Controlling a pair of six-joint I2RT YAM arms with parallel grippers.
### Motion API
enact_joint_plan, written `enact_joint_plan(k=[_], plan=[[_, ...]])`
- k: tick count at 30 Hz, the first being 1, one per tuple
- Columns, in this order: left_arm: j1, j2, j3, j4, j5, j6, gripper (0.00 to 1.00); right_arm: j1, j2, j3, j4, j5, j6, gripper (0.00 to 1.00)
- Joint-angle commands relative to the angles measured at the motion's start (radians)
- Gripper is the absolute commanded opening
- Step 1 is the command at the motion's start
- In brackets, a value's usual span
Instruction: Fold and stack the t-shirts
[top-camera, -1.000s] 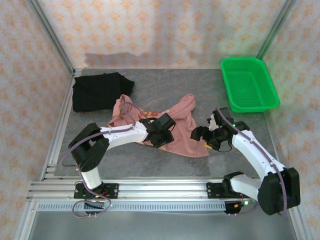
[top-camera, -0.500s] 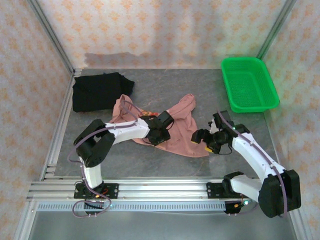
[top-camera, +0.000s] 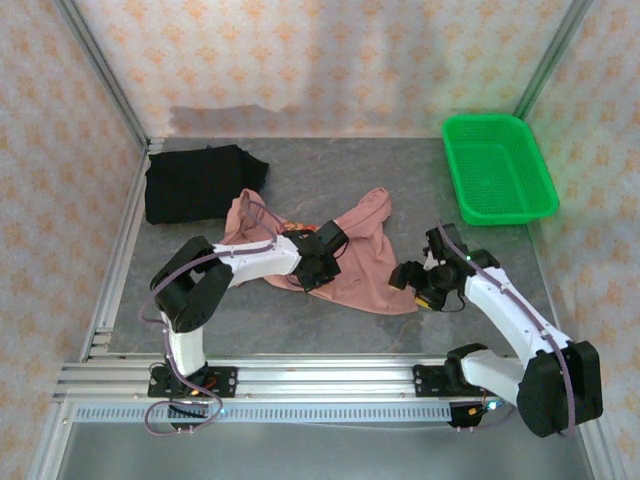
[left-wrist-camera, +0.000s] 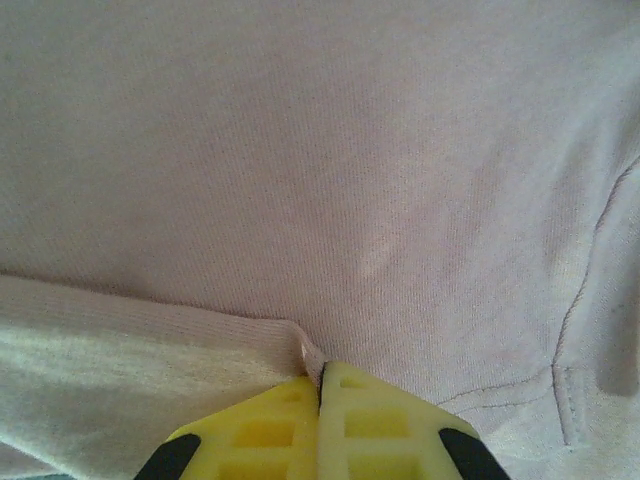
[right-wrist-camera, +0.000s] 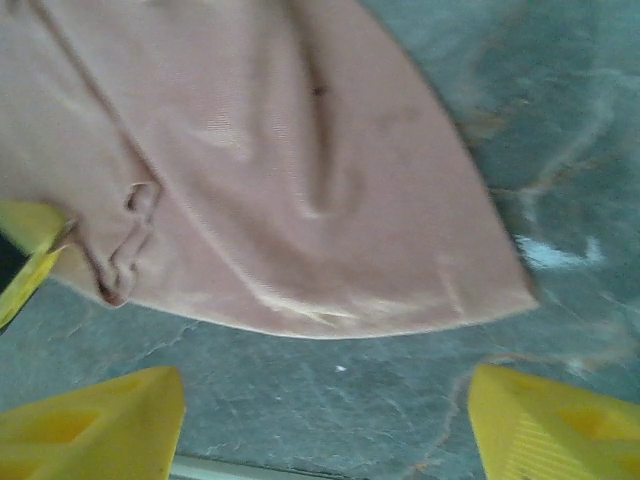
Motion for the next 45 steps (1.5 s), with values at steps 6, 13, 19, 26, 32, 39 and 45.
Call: enact_joint_plan(k=[6, 13, 19, 26, 32, 39, 45], plan=[[0.008, -0.233, 0.029, -0.15, -0.073, 0.085, 0.0, -0.012, 0.004, -0.028, -0.095, 0.097, 0.065, 0.53], [0.007, -0.388, -0.025, -0.175, -0.102, 0.097, 0.0, -0.01, 0.098, -0.085, 0.032, 0.059, 0.102, 0.43], [0.014, -0.48, -0.075, -0.196, -0.135, 0.083, 0.0, -0.01, 0.151, -0.098, 0.066, 0.071, 0.124, 0.42], [0.037, -0.575, -0.123, -0.23, -0.175, 0.076, 0.0, -0.01, 0.179, -0.119, 0.077, 0.111, 0.13, 0.41], [0.064, -0.677, -0.142, -0.27, -0.215, 0.094, 0.0, -0.011, 0.274, -0.129, 0.242, 0.184, 0.183, 0.28], [0.115, -0.824, -0.108, -0.396, -0.29, 0.14, 0.0, -0.013, 0.38, 0.018, 0.321, 0.241, 0.184, 0.02], [0.213, -0.937, -0.004, -0.523, -0.349, 0.222, 0.0, -0.037, 0.259, 0.182, 0.154, 0.252, 0.134, 0.0]])
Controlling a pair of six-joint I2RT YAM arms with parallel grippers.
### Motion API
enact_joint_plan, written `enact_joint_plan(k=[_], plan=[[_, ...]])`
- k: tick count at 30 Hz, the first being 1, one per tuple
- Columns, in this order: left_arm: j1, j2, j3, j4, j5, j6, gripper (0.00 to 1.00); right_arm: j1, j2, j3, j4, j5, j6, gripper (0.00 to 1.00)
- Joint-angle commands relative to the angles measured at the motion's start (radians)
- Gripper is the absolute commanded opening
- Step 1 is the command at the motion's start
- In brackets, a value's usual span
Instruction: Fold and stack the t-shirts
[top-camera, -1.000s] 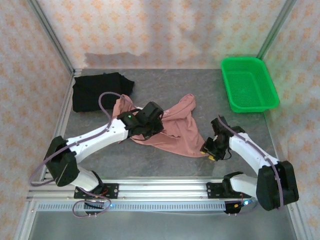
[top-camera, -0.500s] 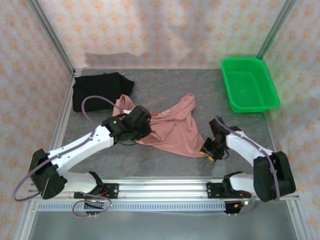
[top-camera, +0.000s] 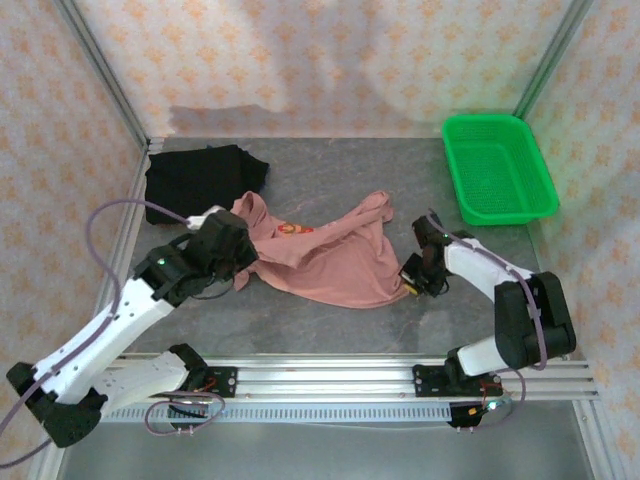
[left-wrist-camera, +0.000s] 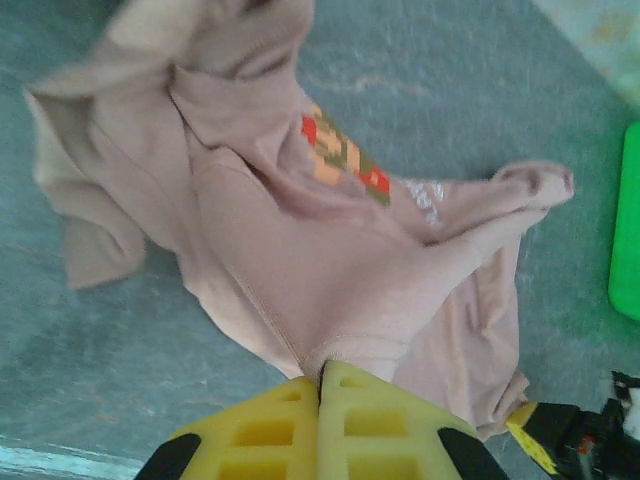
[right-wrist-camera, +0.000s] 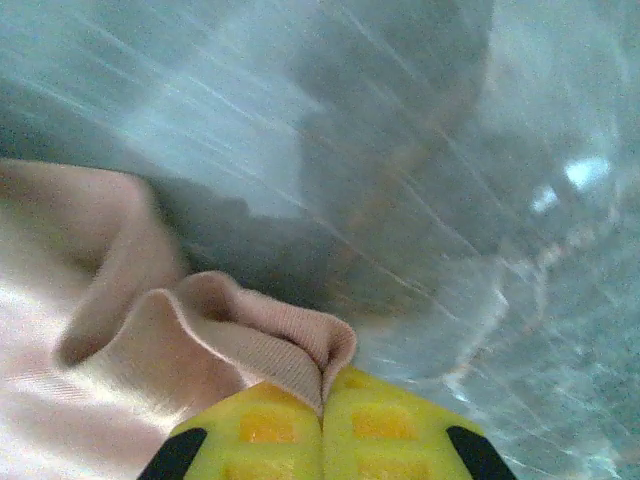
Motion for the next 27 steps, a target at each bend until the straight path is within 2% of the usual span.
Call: enact_joint_plan(k=[1, 6, 10, 17, 20, 24, 27], plan=[[0.058, -0.052, 0.098, -0.118, -0.08, 0.082, 0.0, -0.023, -0.11, 0.103, -0.027, 0.078, -0.048, 0.0], [0.136, -0.041, 0.171, -0.119, -0.037, 0.149, 0.0, -0.058, -0.176, 0.147, -0.14, 0.064, -0.106, 0.0], [0.142, -0.015, 0.15, -0.08, 0.014, 0.15, 0.0, -0.059, -0.184, 0.04, -0.141, 0.022, -0.084, 0.0], [0.165, -0.091, 0.11, -0.126, -0.044, 0.127, 0.0, -0.059, -0.363, -0.12, -0.176, 0.143, -0.005, 0.0], [0.183, -0.105, 0.103, -0.135, -0.024, 0.144, 0.0, -0.06, -0.372, -0.154, -0.169, 0.121, -0.006, 0.0], [0.183, -0.105, 0.06, -0.066, 0.051, 0.165, 0.0, -0.059, -0.322, -0.146, -0.128, 0.062, -0.019, 0.29], [0.183, -0.109, 0.046, -0.063, 0.054, 0.17, 0.0, -0.059, -0.318, -0.065, -0.101, 0.07, -0.038, 0.34]])
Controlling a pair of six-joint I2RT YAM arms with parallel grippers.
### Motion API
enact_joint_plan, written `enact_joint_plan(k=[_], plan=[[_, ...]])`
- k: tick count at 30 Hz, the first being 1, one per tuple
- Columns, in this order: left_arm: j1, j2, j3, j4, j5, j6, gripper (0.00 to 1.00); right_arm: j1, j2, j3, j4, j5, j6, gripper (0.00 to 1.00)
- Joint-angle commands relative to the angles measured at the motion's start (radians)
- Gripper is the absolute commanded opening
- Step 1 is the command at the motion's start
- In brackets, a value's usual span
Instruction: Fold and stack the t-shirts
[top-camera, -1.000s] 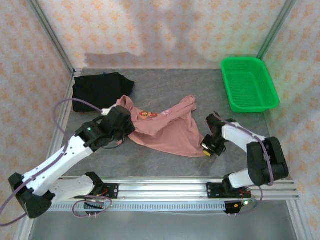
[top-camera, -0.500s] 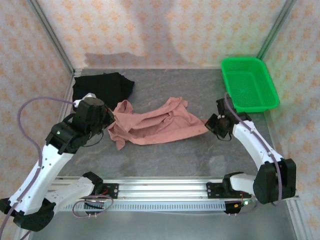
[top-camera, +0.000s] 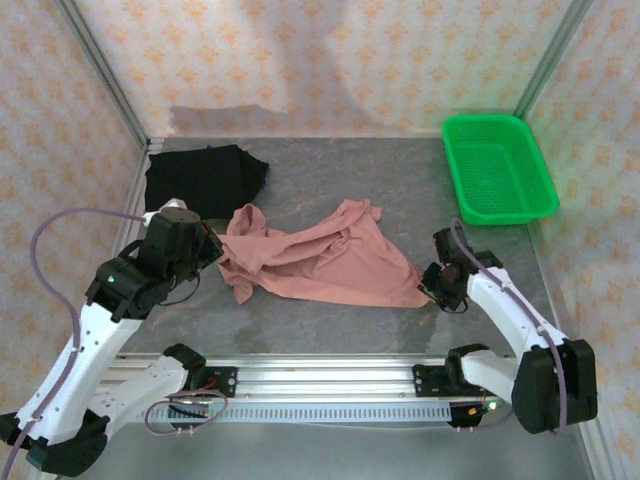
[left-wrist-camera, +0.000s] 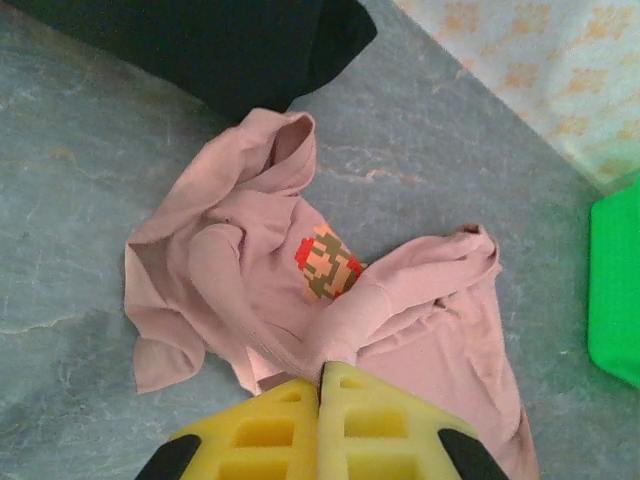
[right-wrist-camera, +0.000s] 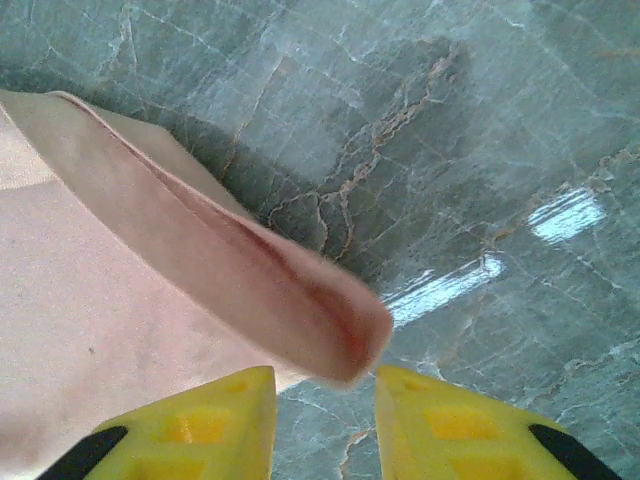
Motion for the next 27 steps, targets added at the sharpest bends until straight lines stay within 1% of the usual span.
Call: enact_joint_plan(k=[1, 2, 3, 5, 9, 12, 15, 20, 27], plan=[[0.006, -0.003, -0.017, 0.021, 0.01, 0.028, 0.0, -0.004, 0.013, 0.104, 0.04, 0.005, -0.034, 0.34], [0.006, -0.007, -0.019, 0.02, 0.006, 0.031, 0.0, -0.004, 0.032, 0.136, 0.041, -0.001, -0.049, 0.34], [0.006, -0.012, -0.022, 0.018, 0.006, 0.033, 0.0, -0.003, 0.063, 0.172, 0.044, -0.015, -0.067, 0.36], [0.008, -0.018, -0.028, 0.022, 0.013, 0.037, 0.0, -0.004, 0.134, 0.228, 0.085, -0.081, -0.099, 0.41], [0.007, -0.023, -0.054, 0.038, 0.04, 0.052, 0.0, -0.004, 0.317, 0.393, 0.15, -0.156, -0.158, 0.48], [0.006, -0.033, -0.076, 0.044, 0.043, 0.053, 0.0, -0.004, 0.509, 0.548, 0.16, -0.243, -0.19, 0.49], [0.006, -0.047, -0.094, 0.056, 0.049, 0.059, 0.0, -0.003, 0.637, 0.653, 0.207, -0.301, -0.187, 0.5], [0.007, -0.068, -0.118, 0.045, 0.036, 0.062, 0.0, 0.003, 0.802, 0.79, 0.232, -0.363, -0.18, 0.51], [0.006, -0.077, -0.146, 0.047, 0.025, 0.053, 0.0, 0.03, 0.957, 0.917, 0.265, -0.38, -0.153, 0.51]])
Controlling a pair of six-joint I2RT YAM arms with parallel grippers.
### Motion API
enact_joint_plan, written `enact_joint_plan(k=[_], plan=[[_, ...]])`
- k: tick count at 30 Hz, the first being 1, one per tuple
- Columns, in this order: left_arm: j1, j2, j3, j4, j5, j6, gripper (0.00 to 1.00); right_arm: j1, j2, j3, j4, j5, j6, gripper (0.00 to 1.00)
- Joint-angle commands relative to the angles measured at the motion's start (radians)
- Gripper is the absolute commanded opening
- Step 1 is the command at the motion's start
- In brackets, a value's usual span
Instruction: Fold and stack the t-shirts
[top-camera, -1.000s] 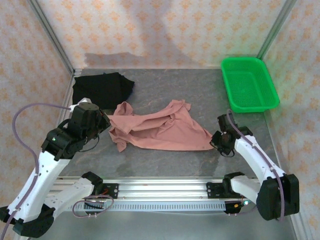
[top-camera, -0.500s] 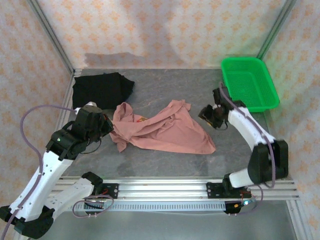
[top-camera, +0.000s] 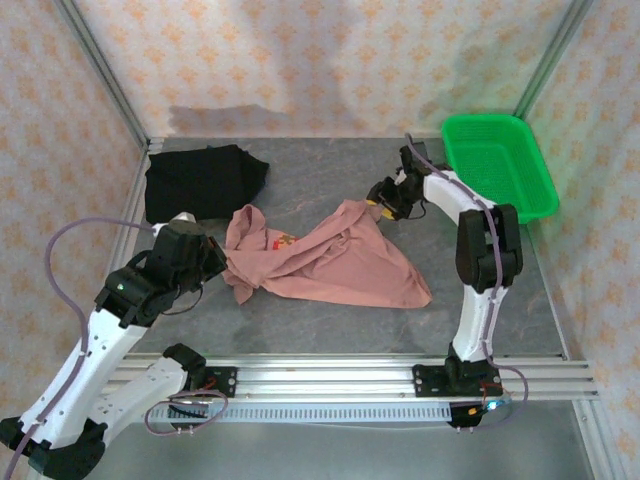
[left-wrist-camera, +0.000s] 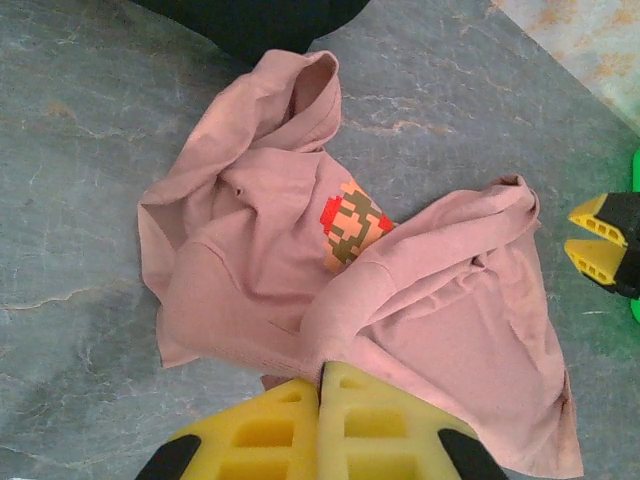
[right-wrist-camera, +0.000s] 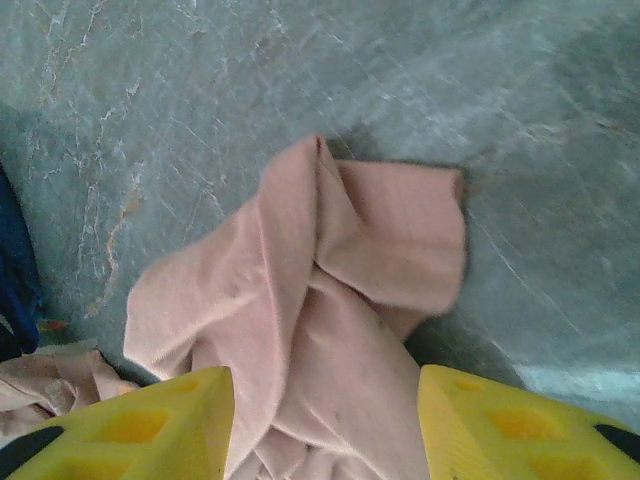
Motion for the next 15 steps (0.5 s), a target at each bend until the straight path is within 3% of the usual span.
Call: enact_joint_plan(k=[1, 7, 9, 12, 15], plan=[[0.006, -0.008, -0.016, 0.016, -0.024, 0.013, 0.0, 0.018, 0.065, 0.072, 0.022, -0.018, 0.01, 0.51], [0.006, 0.001, -0.016, 0.017, -0.031, 0.023, 0.0, 0.03, 0.157, 0.146, 0.043, -0.003, 0.045, 0.45], [0.006, 0.005, -0.014, 0.015, -0.034, 0.029, 0.0, 0.034, 0.181, 0.17, 0.049, 0.007, 0.056, 0.33], [0.008, 0.009, -0.007, 0.006, -0.051, 0.037, 0.0, 0.03, 0.175, 0.194, 0.028, 0.061, 0.065, 0.05], [0.021, 0.01, 0.014, -0.004, -0.067, 0.041, 0.0, 0.02, 0.069, 0.143, 0.076, 0.114, 0.084, 0.0]])
